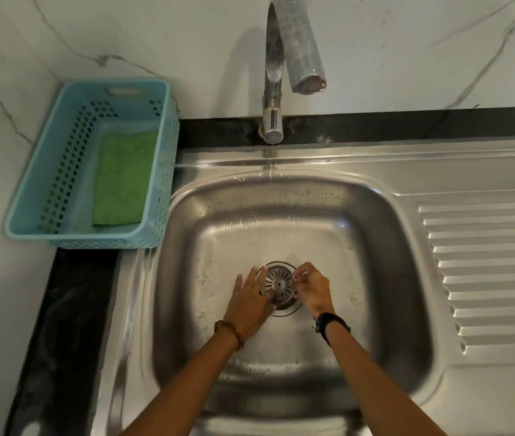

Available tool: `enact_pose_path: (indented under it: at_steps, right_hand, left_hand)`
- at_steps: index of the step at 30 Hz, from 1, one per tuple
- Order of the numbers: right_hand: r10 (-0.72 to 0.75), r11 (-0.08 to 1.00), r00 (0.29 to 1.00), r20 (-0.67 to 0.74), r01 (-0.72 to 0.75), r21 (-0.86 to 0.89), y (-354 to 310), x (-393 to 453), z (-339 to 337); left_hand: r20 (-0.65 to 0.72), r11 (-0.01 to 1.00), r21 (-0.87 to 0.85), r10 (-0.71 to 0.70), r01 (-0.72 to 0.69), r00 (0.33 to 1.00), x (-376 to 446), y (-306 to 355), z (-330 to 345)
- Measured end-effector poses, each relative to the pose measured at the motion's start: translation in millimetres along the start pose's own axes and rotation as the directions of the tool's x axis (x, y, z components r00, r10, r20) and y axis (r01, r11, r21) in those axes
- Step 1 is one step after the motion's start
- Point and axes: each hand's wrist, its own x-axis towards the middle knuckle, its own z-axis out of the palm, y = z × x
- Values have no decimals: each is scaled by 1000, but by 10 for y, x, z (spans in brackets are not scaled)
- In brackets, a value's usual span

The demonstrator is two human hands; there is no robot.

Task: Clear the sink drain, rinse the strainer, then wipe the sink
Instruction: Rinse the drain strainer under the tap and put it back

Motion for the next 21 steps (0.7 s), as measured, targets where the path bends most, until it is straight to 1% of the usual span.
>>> enact_pose_path:
  at_steps: [2, 5, 7, 9, 13, 16, 18, 20, 21]
  right_hand:
    - [-15, 997, 1000, 13, 16, -74, 54, 23, 36]
    - [-83, 963, 997, 6, 81, -257, 157, 25, 59]
    - [-128, 909, 992, 5, 120, -400, 206, 20, 61]
    - [-167, 829, 985, 34, 158, -537, 235, 18, 60]
    - [-175, 811, 982, 71, 185, -556, 251, -2, 96]
    - [-167, 710, 971, 169, 237, -663, 287, -22, 139]
    - [-145, 685, 969, 198, 243, -687, 290, -63, 159]
    - [-110, 663, 964, 241, 252, -705, 291, -99, 157]
    - [-120, 655, 960, 252, 267, -706, 274, -130, 150]
  left_hand:
    - [-11, 998, 60, -6, 6, 1000, 27, -24, 55]
    - [-18, 988, 152, 0, 3, 1000, 61, -36, 77]
    - [2, 983, 186, -11, 11, 1000, 66, -35, 81]
    - [21, 976, 219, -1, -3, 1000, 58, -40, 87]
    - [46, 963, 270, 5, -17, 999, 17, -28, 81]
    - [61, 959, 282, -37, 19, 997, -5, 8, 45]
    - [62, 962, 270, -49, 31, 997, -50, 28, 14]
    - [28, 969, 241, -64, 56, 998, -113, 66, -39]
    - [-7, 976, 204, -81, 81, 997, -145, 96, -76]
